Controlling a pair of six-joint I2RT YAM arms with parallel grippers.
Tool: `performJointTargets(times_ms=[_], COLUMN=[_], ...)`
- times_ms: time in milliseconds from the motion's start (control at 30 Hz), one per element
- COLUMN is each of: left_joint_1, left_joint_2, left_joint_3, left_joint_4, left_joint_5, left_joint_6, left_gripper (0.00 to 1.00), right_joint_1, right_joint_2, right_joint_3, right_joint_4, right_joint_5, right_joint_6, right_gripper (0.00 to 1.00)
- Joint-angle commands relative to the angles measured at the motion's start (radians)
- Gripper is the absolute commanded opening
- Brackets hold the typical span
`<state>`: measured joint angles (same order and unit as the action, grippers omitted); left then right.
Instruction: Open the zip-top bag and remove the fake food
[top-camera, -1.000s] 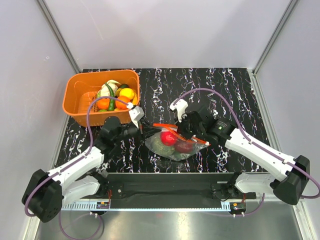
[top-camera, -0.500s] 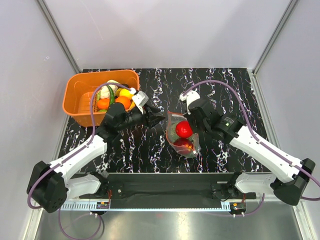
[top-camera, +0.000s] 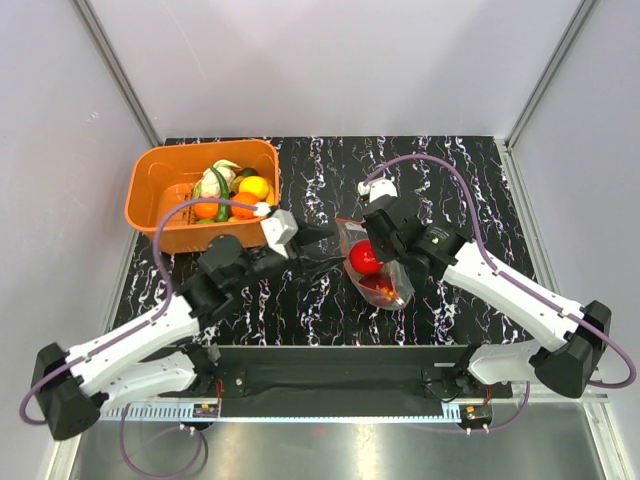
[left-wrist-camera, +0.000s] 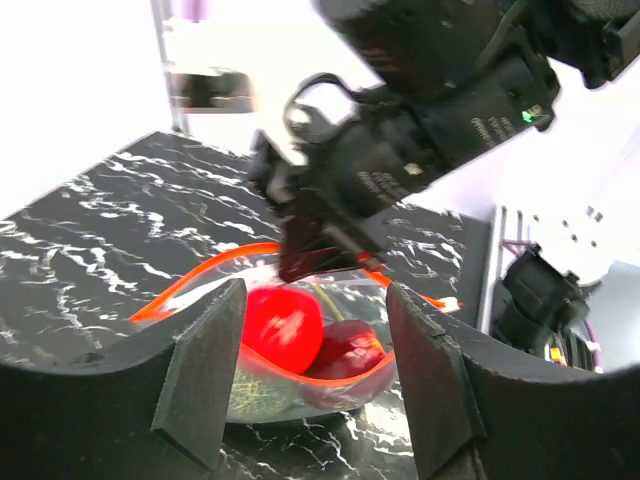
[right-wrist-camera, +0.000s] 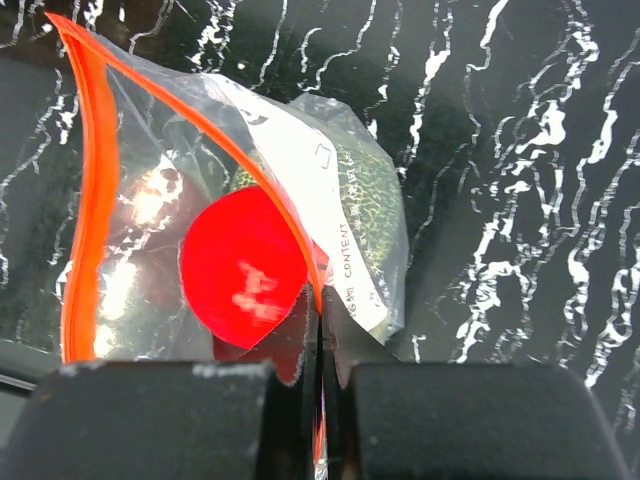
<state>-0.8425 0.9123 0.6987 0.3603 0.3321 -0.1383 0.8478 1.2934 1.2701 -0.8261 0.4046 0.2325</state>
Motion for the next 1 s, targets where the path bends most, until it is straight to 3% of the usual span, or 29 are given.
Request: performJointTargets(times_ms=[0, 400, 667, 967], left_joint_1=[-0.042, -0.107, -0.133, -0.145], left_joint_2=[0.092, 0.298, 0.347, 0.402], left_joint_3=[0.047, 0.087, 0.105, 0.139], left_joint_4=[0.028, 0.106, 0.054, -0.07], left_joint_5=[0.016, -0.086, -0.212, -0.151], left_joint_6=[0.057, 0.101, 0.227, 0.253], left_gripper=[0.64, 0.65, 0.67, 0.75], right_joint_1=[-0.004, -0.004, -0.004, -0.006], right_joint_2=[0.001, -0.048, -0.083, -0.106], right_joint_3=[-0.005, -0.047, -0.078, -0.087], right_joint_4=[0.07, 0.111, 0.122, 0.122], right_joint_5=[-0.012, -0.102, -0.136, -0.135], right_joint_6=[0.05, 0.091, 0.097, 0.102], right_gripper=[0.0, 0.0, 0.0, 0.0])
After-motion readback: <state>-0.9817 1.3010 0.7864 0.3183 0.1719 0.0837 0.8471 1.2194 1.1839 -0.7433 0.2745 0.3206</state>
